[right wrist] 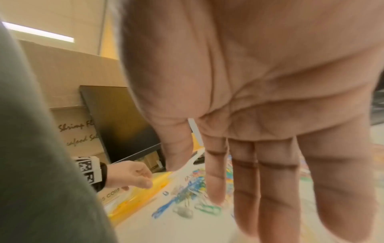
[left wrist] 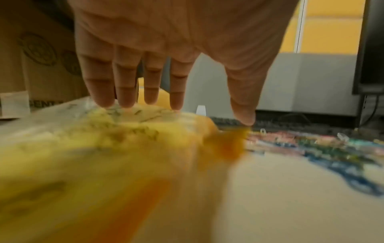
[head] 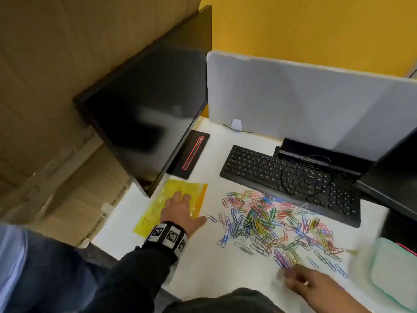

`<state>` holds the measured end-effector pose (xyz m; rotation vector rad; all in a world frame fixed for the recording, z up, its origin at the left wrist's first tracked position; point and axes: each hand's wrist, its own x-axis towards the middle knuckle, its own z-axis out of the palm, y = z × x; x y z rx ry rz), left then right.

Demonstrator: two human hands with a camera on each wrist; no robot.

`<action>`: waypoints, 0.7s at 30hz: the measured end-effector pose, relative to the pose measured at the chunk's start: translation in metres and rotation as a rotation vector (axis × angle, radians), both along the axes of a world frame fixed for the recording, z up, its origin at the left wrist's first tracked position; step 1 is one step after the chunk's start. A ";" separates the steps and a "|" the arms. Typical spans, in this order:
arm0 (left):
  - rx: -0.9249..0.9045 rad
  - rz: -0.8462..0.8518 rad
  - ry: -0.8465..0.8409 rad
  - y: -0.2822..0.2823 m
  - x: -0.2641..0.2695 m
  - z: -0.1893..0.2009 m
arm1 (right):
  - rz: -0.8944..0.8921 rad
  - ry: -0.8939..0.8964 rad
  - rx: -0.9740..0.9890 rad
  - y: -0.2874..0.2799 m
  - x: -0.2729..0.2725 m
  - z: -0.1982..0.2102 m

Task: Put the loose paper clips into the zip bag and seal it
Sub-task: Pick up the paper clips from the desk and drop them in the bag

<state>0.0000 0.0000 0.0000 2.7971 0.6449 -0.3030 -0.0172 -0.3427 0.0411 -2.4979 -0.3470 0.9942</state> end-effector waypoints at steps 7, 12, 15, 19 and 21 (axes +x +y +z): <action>-0.030 0.039 -0.015 -0.001 0.010 0.015 | -0.046 0.020 0.235 0.050 0.007 0.005; -0.144 -0.004 -0.389 -0.016 -0.005 0.049 | -0.088 -0.035 0.353 0.066 0.019 0.023; -0.371 -0.135 -0.503 -0.054 -0.015 0.073 | -0.218 -0.038 0.544 0.087 0.033 0.036; -0.731 -0.199 -0.395 -0.095 -0.009 0.078 | -0.428 0.017 0.682 0.103 0.043 0.038; -0.820 -0.191 -0.334 -0.100 -0.003 0.075 | -0.500 0.068 0.721 0.102 0.044 0.034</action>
